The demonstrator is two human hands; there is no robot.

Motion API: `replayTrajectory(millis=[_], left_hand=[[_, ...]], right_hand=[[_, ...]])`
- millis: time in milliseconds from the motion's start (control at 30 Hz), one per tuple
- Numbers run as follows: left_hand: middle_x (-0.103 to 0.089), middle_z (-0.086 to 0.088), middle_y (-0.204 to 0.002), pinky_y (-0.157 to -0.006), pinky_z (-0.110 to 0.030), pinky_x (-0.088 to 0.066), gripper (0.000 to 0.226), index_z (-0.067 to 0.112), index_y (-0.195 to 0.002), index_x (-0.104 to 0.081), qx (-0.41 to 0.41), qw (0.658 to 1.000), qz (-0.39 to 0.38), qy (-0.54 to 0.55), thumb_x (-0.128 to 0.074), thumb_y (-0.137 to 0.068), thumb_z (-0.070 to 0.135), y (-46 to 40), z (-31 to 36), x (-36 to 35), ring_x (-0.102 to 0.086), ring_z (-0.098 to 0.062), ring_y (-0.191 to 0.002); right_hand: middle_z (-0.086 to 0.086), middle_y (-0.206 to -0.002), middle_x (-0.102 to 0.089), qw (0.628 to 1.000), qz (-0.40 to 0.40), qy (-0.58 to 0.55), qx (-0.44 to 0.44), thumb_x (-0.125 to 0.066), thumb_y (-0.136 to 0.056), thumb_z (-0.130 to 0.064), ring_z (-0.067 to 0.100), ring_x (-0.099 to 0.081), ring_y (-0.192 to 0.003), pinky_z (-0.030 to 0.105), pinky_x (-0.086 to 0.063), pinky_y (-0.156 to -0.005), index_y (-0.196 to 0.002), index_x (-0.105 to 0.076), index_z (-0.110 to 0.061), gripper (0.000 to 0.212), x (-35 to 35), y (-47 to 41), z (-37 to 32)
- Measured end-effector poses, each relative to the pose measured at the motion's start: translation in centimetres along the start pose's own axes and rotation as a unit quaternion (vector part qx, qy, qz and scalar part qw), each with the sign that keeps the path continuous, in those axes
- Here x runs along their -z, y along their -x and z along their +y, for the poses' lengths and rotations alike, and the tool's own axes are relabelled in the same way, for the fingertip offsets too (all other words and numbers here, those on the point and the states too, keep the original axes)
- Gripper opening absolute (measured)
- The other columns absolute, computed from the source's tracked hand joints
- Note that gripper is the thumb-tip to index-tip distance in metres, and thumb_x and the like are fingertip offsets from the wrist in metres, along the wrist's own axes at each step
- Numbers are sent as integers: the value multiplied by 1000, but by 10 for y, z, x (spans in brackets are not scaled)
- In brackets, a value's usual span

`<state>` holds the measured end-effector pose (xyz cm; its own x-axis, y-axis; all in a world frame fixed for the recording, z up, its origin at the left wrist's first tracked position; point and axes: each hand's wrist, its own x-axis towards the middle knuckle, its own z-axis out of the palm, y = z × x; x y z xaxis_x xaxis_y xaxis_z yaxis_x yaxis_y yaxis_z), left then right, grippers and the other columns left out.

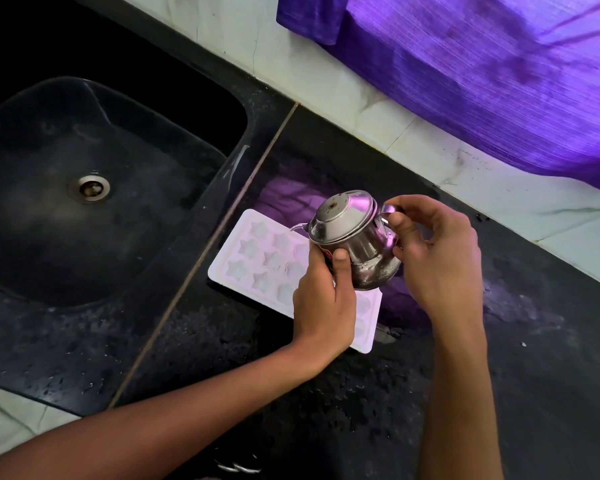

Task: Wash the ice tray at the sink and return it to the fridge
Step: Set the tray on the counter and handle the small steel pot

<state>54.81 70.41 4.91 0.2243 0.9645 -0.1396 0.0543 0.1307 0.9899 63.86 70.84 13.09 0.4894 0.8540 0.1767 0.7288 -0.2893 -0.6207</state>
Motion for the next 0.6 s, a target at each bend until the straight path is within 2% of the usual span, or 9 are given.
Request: replayTrajectory(millis=[67,167,300,433,600], left_hand=[[-57,22,-91,-75,-26,-42,47,20,-127,-45,-2,1000,1,2,-25,-95,49,0,0,-1,-55,1,-81],[-59,19,-95,-77,-28,-44,50,20,-126,-46,-5,1000,0,2,-24,-94,52,1,1,-1,-59,-6,-89],[-58,22,-95,-79,-28,-45,52,22,-126,-46,-10,1000,0,6,-23,-91,53,2,1,-1,-58,-4,-90],[-63,15,-103,-83,-35,-48,55,23,-129,-44,-17,1000,1,3,-22,-89,53,3,0,-1,-60,-9,-95],[-62,14,-116,-84,-29,-46,57,26,-138,-36,-28,1000,6,-8,-24,-90,53,6,0,-2,-59,-7,-101]], right_hand=[[-22,-84,-65,1000,0,1,-1,-59,-91,-22,4,-64,-80,41,-57,-75,-95,-67,-30,12,0,0,0],[-21,-84,-66,1000,3,-1,-1,-59,-91,-21,4,-64,-81,41,-57,-76,-94,-68,-30,12,1,1,-1],[-20,-85,-66,1000,5,-8,1,-60,-91,-22,5,-64,-82,42,-56,-76,-94,-67,-30,12,2,2,0],[-20,-83,-66,1000,7,-20,4,-59,-92,-22,6,-64,-82,43,-57,-74,-94,-67,-31,12,2,5,2],[-19,-81,-66,999,19,-37,1,-55,-93,-20,11,-65,-81,46,-57,-73,-89,-64,-35,18,3,11,6]])
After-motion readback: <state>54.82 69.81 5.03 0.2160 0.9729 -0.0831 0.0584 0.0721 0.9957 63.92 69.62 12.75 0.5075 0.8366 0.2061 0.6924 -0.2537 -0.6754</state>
